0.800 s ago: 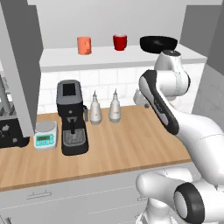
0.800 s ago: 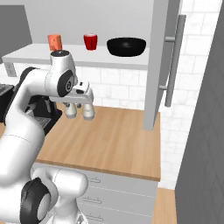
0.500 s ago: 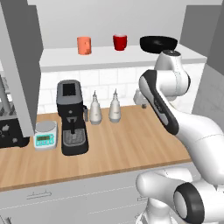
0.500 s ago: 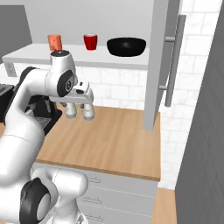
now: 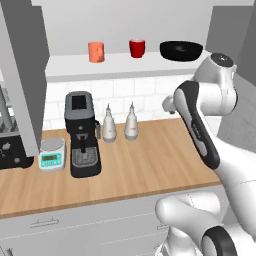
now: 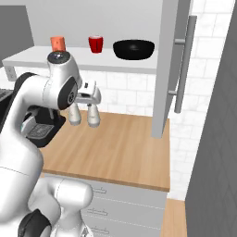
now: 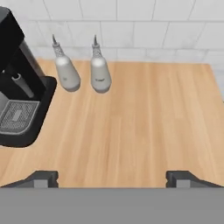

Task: Gather all objects into one cabinet and sort the glasses and bowls to opposite sides.

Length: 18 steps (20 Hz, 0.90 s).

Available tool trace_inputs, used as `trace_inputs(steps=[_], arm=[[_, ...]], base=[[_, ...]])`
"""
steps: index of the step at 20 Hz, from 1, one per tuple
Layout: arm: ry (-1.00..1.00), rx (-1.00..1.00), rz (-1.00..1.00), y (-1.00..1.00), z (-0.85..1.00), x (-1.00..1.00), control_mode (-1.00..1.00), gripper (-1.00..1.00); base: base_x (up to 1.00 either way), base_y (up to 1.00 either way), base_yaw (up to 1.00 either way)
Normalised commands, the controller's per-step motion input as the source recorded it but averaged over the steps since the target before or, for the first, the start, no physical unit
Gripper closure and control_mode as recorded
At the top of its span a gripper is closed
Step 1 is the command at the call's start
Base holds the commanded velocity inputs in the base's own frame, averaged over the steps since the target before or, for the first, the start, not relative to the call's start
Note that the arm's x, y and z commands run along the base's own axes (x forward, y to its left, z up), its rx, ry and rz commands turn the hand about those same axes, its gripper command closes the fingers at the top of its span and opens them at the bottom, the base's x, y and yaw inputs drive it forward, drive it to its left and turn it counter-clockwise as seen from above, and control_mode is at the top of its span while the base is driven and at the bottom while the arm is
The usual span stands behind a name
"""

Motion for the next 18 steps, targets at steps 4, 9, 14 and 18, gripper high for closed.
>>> trace_inputs(steps=[4,9,14,18], arm=[[-0.44,-0.01,0.00,0.00,0.60,-0.31,-1.00,-1.00],[-0.15,0.00,-0.01,-0.01,0.28,-0.23,-1.00,-1.00],[-0.04,0.00,-0.01,0.00,0.40,-0.15,-1.00,-1.00],[-0.10,0.00,-0.06,0.00,0.49,-0.19,-1.00,-1.00]], base=[[0.00,0.00,0.00],[0.00,0.00,0.00],[0.00,0.00,0.00],[0.00,0.00,0.00]])
